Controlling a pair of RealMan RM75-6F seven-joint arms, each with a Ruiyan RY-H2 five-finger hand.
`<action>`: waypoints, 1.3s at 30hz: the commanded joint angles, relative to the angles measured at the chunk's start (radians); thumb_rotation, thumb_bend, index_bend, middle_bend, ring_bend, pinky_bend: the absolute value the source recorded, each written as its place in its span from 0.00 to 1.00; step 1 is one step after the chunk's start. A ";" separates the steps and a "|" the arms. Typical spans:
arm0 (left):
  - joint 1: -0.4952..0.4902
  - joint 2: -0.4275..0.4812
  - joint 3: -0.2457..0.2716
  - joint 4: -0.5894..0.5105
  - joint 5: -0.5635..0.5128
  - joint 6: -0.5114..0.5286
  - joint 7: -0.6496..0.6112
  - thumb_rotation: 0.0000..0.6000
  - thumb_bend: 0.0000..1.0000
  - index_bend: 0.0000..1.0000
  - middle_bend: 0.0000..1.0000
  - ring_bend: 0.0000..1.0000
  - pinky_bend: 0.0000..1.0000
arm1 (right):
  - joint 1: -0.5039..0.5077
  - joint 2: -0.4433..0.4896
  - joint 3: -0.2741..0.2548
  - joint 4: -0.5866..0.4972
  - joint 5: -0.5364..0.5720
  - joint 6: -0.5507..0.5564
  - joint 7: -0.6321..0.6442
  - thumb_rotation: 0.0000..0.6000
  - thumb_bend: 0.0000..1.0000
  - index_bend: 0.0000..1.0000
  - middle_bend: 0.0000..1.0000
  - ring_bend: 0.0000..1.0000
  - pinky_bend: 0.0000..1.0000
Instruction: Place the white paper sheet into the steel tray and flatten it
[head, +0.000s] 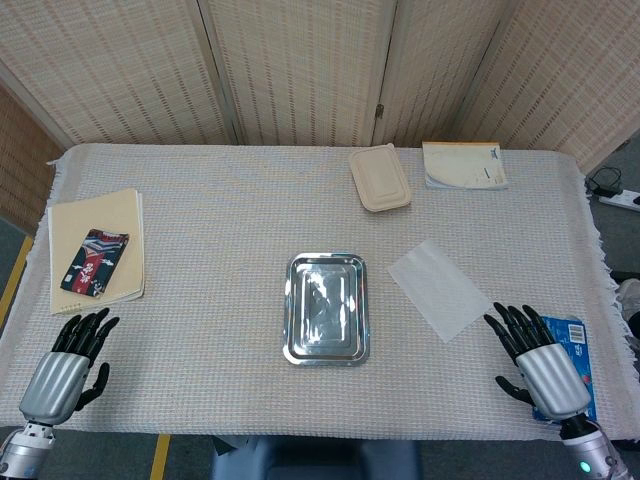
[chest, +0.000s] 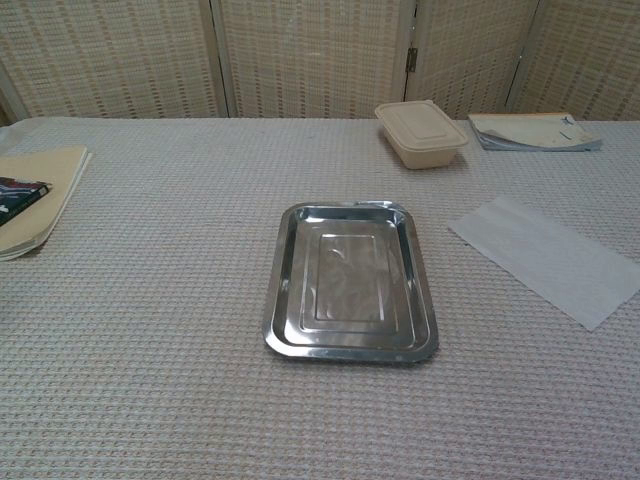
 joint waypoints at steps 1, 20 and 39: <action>0.001 0.000 0.001 -0.002 0.000 0.000 0.005 1.00 0.67 0.00 0.00 0.00 0.00 | 0.002 -0.005 0.001 0.003 0.004 -0.007 -0.006 1.00 0.24 0.00 0.00 0.00 0.00; -0.006 0.014 0.004 -0.013 0.011 -0.001 -0.048 1.00 0.67 0.00 0.00 0.00 0.00 | 0.075 -0.029 0.034 0.136 -0.002 -0.067 0.043 1.00 0.24 0.22 0.00 0.00 0.00; -0.015 0.031 0.007 -0.020 0.007 -0.019 -0.099 1.00 0.67 0.00 0.00 0.00 0.00 | 0.244 -0.147 0.026 0.358 0.029 -0.327 0.053 1.00 0.24 0.30 0.00 0.00 0.00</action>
